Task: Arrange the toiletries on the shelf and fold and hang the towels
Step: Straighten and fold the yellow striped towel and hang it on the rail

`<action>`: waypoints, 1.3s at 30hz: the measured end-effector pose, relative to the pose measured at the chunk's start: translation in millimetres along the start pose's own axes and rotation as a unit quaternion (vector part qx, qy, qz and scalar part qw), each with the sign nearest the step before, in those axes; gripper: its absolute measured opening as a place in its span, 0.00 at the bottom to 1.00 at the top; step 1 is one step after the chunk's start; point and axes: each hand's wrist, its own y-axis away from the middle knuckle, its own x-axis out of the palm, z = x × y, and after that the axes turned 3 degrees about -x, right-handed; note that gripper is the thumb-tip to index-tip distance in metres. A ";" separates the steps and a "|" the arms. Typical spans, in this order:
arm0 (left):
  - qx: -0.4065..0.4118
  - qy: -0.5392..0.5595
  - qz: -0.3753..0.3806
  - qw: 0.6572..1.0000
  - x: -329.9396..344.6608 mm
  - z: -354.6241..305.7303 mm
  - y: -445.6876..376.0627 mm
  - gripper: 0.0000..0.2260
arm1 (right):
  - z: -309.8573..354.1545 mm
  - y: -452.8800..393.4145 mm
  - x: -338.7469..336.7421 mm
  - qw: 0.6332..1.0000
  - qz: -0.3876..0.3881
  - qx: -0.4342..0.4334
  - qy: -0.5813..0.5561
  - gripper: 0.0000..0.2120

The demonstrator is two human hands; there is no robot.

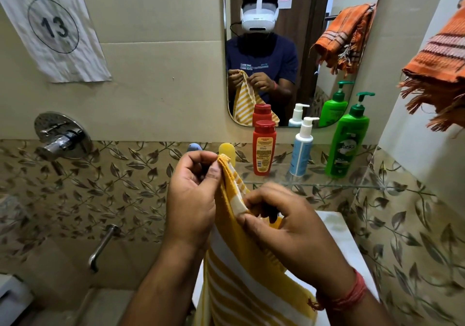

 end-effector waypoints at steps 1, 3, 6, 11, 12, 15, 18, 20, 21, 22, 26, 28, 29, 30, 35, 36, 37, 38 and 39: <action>0.001 -0.001 0.001 1.000 0.0 -0.4 -0.7 0.07 | 1.3 -0.3 2.8 0.999 -0.035 -0.006 -0.002 0.04; 0.006 -0.013 0.008 1.000 -0.1 -0.9 -2.1 0.08 | 5.5 -0.6 8.2 0.996 -0.079 -0.022 -0.025 0.03; 0.030 -0.047 0.014 0.998 -0.3 -1.5 -5.0 0.10 | 8.2 1.3 15.0 0.996 -0.046 -0.033 -0.066 0.03; 0.041 -0.044 -0.003 0.998 -6.7 -0.6 -11.3 0.15 | -9.0 1.5 16.8 0.991 0.114 0.008 0.070 0.06; 0.043 -0.037 -0.012 0.998 -8.2 -0.9 -13.1 0.14 | -13.3 1.8 15.8 0.986 0.137 0.013 0.090 0.08; 0.062 -0.012 -0.045 0.997 -12.0 -3.9 -18.2 0.12 | -32.0 6.1 11.1 0.969 0.211 0.052 0.113 0.12; 0.079 0.026 -0.089 0.993 -14.8 -8.8 -23.6 0.12 | -58.0 12.2 8.5 0.945 0.279 0.126 0.114 0.12; 0.094 0.048 -0.120 0.987 -16.6 -11.7 -28.2 0.13 | -73.9 17.4 6.7 0.934 0.291 0.165 0.125 0.14; 0.100 0.056 -0.136 0.984 -18.4 -12.0 -31.2 0.13 | -80.7 20.3 5.2 0.932 0.287 0.179 0.131 0.15; 0.104 0.060 -0.152 0.981 -20.8 -12.0 -34.1 0.14 | -85.8 22.6 3.8 0.931 0.280 0.191 0.133 0.16; 0.101 0.045 -0.222 0.969 -35.2 -6.1 -44.1 0.15 | -96.1 27.1 -7.7 0.937 0.256 0.167 0.169 0.14; 0.089 0.046 -0.257 0.961 -44.4 -4.0 -49.3 0.16 | -96.5 28.9 -17.2 0.950 0.227 0.108 0.186 0.10; 0.083 0.051 -0.273 0.957 -49.1 -3.4 -52.1 0.16 | -95.5 30.8 -23.4 0.958 0.203 0.070 0.192 0.10; 0.077 0.057 -0.287 0.953 -53.7 -2.4 -54.7 0.16 | -92.9 32.8 -29.7 0.963 0.177 0.033 0.201 0.11; 0.063 0.059 -0.329 0.940 -68.2 1.3 -60.4 0.17 | -61.6 43.0 -60.3 0.965 0.095 -0.077 0.230 0.15; 0.068 0.061 -0.338 0.937 -70.4 0.2 -62.1 0.17 | -46.7 42.7 -68.5 0.962 0.100 -0.086 0.239 0.14; 0.076 0.067 -0.349 0.932 -72.6 -1.6 -64.3 0.17 | -40.9 42.8 -74.4 0.960 0.109 -0.097 0.239 0.12; 0.083 0.075 -0.360 0.926 -75.4 -3.0 -67.1 0.17 | -28.7 40.6 -80.2 0.958 0.138 -0.104 0.229 0.09; 0.086 0.083 -0.368 0.922 -77.1 -4.4 -69.8 0.17 | -19.6 39.3 -84.0 0.958 0.166 -0.120 0.200 0.06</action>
